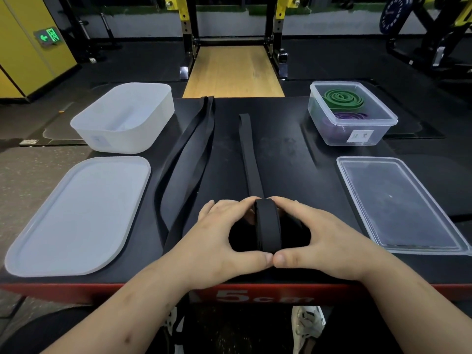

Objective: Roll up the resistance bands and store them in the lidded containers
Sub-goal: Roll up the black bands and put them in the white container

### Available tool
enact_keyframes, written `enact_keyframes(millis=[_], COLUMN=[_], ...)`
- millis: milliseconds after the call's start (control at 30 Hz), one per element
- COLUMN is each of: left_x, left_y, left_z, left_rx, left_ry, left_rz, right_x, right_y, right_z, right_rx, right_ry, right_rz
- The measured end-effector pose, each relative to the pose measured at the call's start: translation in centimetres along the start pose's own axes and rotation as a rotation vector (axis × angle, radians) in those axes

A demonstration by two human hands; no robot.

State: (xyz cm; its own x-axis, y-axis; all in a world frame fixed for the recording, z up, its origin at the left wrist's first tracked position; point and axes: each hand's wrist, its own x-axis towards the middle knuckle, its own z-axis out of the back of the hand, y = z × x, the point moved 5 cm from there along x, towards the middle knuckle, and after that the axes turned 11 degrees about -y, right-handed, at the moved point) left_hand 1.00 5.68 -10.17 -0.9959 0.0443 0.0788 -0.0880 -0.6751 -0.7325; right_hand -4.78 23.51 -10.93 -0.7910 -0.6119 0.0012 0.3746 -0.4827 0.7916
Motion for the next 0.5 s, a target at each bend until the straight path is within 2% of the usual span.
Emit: enact_keyframes(millis=[233,500], left_x=[-0.29,0.46], left_y=[0.05,0.07], left_z=[0.18,0.17], left_rx=[0.061,0.053], left_ry=[0.075,-0.028], left_rz=[0.047,0.044], right_x=[0.53,0.07], right_y=[0.05,0.09], right_z=[0.36,0.51], right_rx=[-0.016,0.021], right_ry=[-0.047,0.023], right_rz=[0.015,-0.010])
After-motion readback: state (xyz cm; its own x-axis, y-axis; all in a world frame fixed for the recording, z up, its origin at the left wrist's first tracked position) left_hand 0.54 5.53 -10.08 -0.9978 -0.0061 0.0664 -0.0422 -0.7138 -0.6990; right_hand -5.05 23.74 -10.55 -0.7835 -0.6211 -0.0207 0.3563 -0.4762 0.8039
